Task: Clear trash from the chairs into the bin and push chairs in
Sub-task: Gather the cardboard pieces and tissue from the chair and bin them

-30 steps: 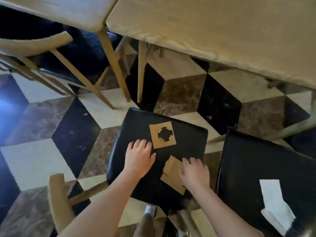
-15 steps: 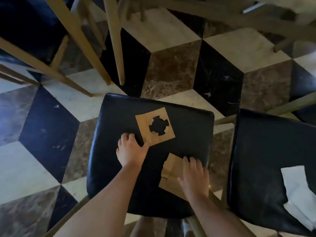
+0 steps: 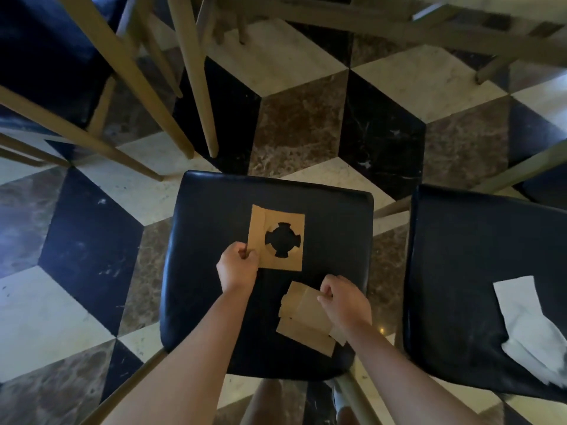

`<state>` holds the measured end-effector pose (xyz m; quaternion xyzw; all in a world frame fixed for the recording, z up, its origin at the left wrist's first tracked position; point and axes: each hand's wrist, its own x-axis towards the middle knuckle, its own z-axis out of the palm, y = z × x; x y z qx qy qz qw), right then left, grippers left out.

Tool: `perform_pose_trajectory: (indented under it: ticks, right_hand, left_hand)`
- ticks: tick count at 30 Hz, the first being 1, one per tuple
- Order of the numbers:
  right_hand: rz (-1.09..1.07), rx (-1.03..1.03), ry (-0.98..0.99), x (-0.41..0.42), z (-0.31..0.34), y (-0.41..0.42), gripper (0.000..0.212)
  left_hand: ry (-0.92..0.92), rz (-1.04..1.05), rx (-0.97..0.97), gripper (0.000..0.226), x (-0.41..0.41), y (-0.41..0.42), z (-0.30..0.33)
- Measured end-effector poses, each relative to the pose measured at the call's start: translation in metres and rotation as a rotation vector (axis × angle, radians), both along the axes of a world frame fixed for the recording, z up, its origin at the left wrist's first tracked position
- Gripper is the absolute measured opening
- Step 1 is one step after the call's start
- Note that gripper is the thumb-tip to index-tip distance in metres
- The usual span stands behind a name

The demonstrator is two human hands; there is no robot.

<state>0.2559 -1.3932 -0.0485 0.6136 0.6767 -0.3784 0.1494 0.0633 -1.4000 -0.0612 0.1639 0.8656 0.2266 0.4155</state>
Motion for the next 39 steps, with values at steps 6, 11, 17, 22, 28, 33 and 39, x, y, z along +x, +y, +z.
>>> perform_pose_trajectory:
  ticks: [6, 11, 17, 22, 28, 33, 39]
  right_hand:
    - [0.129, -0.124, 0.21, 0.013, 0.076, 0.011, 0.009]
    - [0.29, 0.028, 0.328, 0.02, 0.182, 0.025, 0.01]
    - [0.554, 0.309, 0.29, 0.022, 0.292, 0.047, 0.012]
    - [0.596, 0.494, 0.234, 0.029, 0.342, 0.046, 0.012]
    - [0.597, 0.598, 0.243, 0.05, 0.364, 0.033, 0.012]
    - [0.559, 0.617, 0.283, 0.073, 0.368, 0.024, 0.012]
    - [0.449, 0.715, 0.363, 0.118, 0.364, 0.023, 0.009]
  left_hand:
    - [-0.15, 0.027, 0.026, 0.006, -0.013, -0.024, 0.063]
    - [-0.167, -0.262, 0.075, 0.016, -0.009, -0.017, 0.152]
    - [-0.18, -0.799, 0.041, 0.021, 0.016, 0.006, 0.257]
    - [-0.145, -0.93, 0.134, 0.021, 0.036, 0.013, 0.316]
    - [-0.082, -1.062, 0.257, 0.023, 0.063, 0.011, 0.357]
    - [-0.058, -1.159, 0.296, 0.022, 0.091, 0.008, 0.367]
    - [-0.011, -1.012, 0.376, 0.014, 0.133, 0.011, 0.368]
